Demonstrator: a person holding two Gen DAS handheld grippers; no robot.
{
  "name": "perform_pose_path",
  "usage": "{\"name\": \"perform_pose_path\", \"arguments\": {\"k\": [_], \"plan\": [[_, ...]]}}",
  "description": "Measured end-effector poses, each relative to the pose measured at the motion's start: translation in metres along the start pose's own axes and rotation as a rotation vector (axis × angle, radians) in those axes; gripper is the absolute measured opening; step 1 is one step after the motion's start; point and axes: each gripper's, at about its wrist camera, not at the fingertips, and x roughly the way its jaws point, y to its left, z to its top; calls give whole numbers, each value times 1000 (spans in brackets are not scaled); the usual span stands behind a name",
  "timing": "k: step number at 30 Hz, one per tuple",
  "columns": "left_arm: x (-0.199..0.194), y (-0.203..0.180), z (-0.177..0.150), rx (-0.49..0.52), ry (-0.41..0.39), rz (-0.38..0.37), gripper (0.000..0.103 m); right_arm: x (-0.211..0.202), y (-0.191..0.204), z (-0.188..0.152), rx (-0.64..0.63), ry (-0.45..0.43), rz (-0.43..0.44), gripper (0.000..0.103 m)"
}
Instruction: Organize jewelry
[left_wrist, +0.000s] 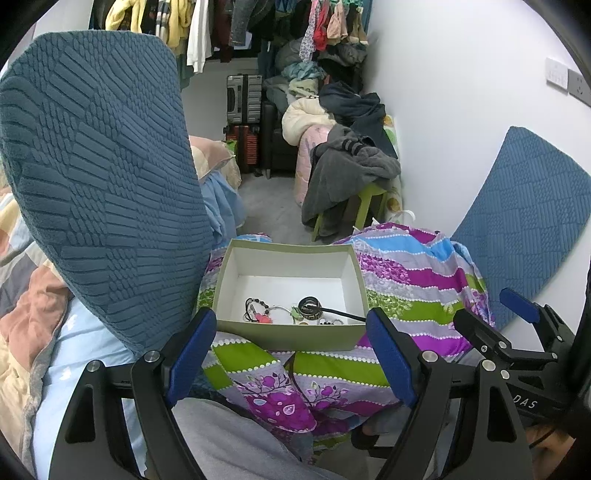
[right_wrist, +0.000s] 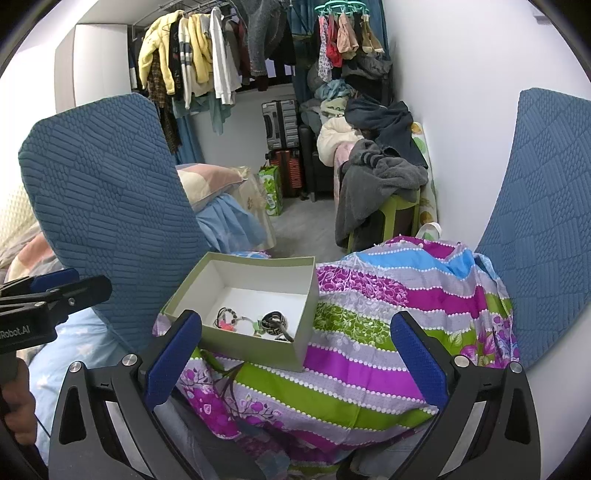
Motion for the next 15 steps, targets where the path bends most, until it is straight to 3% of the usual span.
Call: {"name": "perform_pose_path", "arguments": {"k": [15], "plan": [[-2,-2,-2,23,-3,-5,83,-2,-2,3,-5,-4,-9,103]]}}
